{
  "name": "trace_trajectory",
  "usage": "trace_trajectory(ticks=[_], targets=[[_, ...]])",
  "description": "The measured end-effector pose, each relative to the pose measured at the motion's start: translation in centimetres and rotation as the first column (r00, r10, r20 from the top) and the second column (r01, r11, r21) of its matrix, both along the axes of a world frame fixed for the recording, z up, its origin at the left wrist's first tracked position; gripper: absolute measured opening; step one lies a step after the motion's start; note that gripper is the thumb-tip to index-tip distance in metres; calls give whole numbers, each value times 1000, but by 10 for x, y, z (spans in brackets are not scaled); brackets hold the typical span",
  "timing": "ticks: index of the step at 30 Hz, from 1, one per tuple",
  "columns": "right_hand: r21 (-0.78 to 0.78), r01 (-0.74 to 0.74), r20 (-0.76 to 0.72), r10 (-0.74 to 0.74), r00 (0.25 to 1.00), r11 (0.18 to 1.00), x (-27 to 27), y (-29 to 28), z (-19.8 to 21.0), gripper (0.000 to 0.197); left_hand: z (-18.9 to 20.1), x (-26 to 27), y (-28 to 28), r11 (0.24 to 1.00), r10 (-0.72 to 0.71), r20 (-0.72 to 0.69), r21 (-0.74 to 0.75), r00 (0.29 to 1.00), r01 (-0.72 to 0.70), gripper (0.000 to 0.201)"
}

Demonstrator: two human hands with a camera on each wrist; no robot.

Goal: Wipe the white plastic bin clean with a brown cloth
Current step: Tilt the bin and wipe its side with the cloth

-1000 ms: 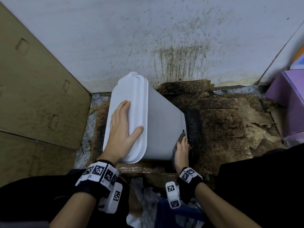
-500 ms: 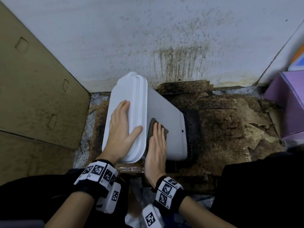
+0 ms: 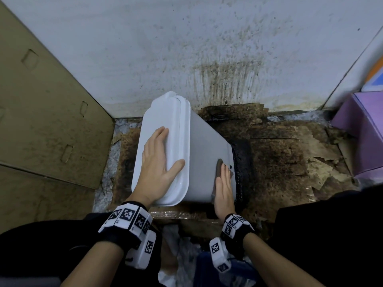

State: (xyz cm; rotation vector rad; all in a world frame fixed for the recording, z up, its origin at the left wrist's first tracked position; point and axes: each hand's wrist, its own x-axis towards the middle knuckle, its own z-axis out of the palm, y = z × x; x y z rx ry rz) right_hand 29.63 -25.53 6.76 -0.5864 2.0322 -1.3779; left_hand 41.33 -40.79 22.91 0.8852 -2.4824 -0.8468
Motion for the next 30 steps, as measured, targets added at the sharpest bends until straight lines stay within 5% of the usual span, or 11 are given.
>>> trace_trajectory(ticks=[10, 19, 30], targets=[[61, 55, 137, -63, 989, 997, 1, -13, 20, 54, 1, -2, 3, 998, 2, 69, -60, 998, 2, 86], [-180, -101, 33, 109, 994, 978, 30, -28, 82, 53, 4, -6, 6, 996, 3, 102, -93, 995, 7, 86], [-341, 144, 232, -65, 971, 929, 23, -24, 116, 43, 9, -13, 14, 995, -8, 132, -98, 991, 21, 88]])
